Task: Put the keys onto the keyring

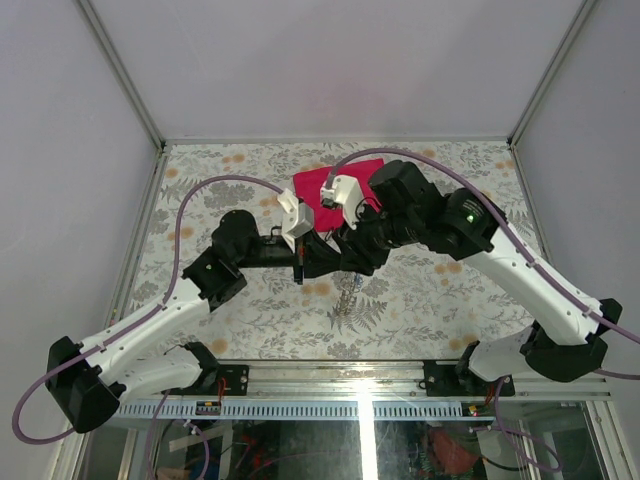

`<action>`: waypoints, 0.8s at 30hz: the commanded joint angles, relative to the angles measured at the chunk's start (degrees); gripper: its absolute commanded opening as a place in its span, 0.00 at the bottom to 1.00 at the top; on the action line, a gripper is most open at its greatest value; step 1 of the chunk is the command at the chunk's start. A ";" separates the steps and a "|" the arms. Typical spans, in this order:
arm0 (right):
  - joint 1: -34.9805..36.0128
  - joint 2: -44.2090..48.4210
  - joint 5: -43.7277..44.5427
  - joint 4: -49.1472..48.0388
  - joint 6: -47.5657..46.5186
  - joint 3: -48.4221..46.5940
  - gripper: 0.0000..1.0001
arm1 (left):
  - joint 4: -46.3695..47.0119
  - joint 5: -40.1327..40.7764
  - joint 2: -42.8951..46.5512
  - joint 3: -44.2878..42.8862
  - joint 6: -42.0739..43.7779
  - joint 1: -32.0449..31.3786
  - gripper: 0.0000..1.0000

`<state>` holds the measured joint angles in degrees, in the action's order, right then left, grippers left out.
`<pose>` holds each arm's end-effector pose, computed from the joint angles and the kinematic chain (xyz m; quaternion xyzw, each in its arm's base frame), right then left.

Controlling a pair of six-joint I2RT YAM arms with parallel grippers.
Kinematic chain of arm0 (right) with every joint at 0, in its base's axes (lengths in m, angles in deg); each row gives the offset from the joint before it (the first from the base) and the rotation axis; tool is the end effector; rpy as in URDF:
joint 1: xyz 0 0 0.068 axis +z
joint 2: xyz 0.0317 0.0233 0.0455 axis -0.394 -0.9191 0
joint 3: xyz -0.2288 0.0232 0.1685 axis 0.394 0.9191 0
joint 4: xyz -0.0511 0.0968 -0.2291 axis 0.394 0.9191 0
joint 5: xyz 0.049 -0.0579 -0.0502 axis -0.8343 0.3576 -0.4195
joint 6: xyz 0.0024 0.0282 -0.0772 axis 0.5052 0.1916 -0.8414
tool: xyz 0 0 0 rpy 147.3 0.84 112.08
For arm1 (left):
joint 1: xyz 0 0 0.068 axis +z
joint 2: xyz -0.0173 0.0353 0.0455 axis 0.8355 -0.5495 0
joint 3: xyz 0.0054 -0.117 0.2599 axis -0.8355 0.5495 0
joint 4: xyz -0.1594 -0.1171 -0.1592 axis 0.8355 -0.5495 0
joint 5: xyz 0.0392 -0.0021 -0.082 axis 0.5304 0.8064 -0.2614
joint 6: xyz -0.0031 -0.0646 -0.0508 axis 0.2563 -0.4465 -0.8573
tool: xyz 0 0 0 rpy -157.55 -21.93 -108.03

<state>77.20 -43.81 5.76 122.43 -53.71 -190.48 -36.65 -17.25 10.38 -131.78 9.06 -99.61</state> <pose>0.1502 0.2408 0.4381 -0.4902 0.7578 0.2894 0.3188 0.1480 -0.2064 0.3649 0.4575 0.5371 -0.5193 0.4823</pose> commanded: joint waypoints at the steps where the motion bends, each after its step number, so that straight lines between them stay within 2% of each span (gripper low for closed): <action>1: 0.46 5.71 6.47 -10.94 4.46 2.72 0.48 | 10.85 1.80 0.55 1.05 -5.99 2.26 0.00; 5: -1.62 9.46 11.15 -17.62 9.66 7.19 0.49 | 17.85 0.66 1.57 4.08 -11.77 6.13 0.00; 8: -7.00 12.38 9.20 -23.36 16.34 11.80 0.49 | 20.60 1.52 2.31 5.40 -13.43 7.55 0.00; 12: -12.20 17.53 6.14 -34.66 29.90 20.96 0.48 | 26.09 4.28 3.50 8.22 -16.15 9.06 0.00; 19: -12.43 22.79 3.27 -52.57 45.72 34.32 0.48 | 39.11 8.36 3.72 13.19 -23.90 11.82 0.00; 24: -12.47 24.40 2.17 -61.47 50.76 40.42 0.47 | 44.85 8.61 2.90 14.12 -26.89 12.25 0.00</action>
<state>64.87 -21.67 9.96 74.56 -10.56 -152.30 -4.63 -10.64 13.23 -117.86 -13.76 -87.98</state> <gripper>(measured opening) 0.477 0.017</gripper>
